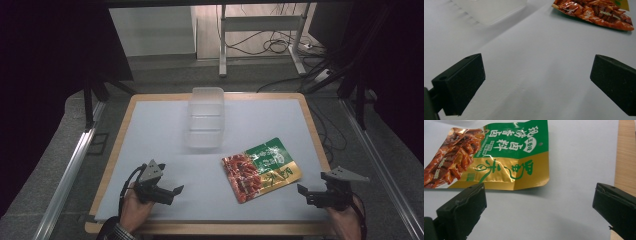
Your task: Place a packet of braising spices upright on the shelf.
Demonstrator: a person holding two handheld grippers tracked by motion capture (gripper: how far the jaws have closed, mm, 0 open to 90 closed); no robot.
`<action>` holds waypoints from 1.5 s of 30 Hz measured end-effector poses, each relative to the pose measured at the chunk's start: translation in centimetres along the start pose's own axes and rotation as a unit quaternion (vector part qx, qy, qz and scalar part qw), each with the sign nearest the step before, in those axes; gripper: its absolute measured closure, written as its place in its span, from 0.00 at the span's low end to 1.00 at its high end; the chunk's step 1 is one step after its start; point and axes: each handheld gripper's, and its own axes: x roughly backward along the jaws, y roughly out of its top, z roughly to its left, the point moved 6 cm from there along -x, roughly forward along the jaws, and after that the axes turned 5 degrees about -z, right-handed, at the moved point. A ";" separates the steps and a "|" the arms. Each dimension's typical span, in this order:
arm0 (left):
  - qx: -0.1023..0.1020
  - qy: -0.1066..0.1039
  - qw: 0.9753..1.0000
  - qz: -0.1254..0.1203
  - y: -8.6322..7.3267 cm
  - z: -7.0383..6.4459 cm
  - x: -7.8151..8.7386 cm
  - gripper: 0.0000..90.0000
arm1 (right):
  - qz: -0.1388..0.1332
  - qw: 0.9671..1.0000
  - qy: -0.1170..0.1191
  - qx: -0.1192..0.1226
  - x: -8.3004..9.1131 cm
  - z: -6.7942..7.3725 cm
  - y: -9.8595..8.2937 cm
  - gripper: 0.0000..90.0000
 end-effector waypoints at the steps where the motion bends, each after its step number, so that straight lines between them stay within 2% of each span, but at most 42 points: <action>1: 0.003 -0.002 1.000 0.004 0.0 -0.1 0.0 0.00 | 0.000 1.000 -0.001 0.003 -0.2 0.0 0.1 0.00; 4: 0.007 -0.007 1.000 0.013 -0.1 -0.2 -0.2 0.00 | 0.001 1.000 0.001 0.003 -0.2 0.1 0.2 0.00; 8: 0.007 -0.006 1.000 0.014 -0.1 -0.2 -0.2 0.00 | -0.009 1.000 -0.004 0.000 -0.4 -0.1 0.5 0.00; 11: 0.007 -0.006 1.000 0.017 -0.2 -0.2 -0.3 0.00 | -0.017 1.000 0.001 -0.008 -0.5 -0.2 0.8 0.00; 15: 0.005 -0.008 1.000 0.021 -0.2 -0.3 -0.4 0.00 | -0.019 1.000 -0.002 -0.008 -1.0 -0.4 1.2 0.00; 23: -0.003 -0.010 1.000 0.025 -0.2 -0.5 -0.6 0.00 | -0.012 1.000 0.000 0.017 -2.4 -0.4 1.7 0.00; 33: -0.003 -0.011 1.000 0.024 -0.2 -0.6 -0.7 0.00 | -0.010 0.999 0.021 0.026 -3.7 -0.2 2.2 0.00; 39: -0.004 -0.012 1.000 0.026 -0.2 -0.6 -0.8 0.00 | -0.003 0.999 0.037 0.025 -5.0 -0.2 2.5 0.01; 45: -0.004 -0.012 1.000 0.026 -0.2 -0.6 -0.8 0.00 | 0.007 0.999 0.042 0.022 -6.2 -0.1 2.7 0.01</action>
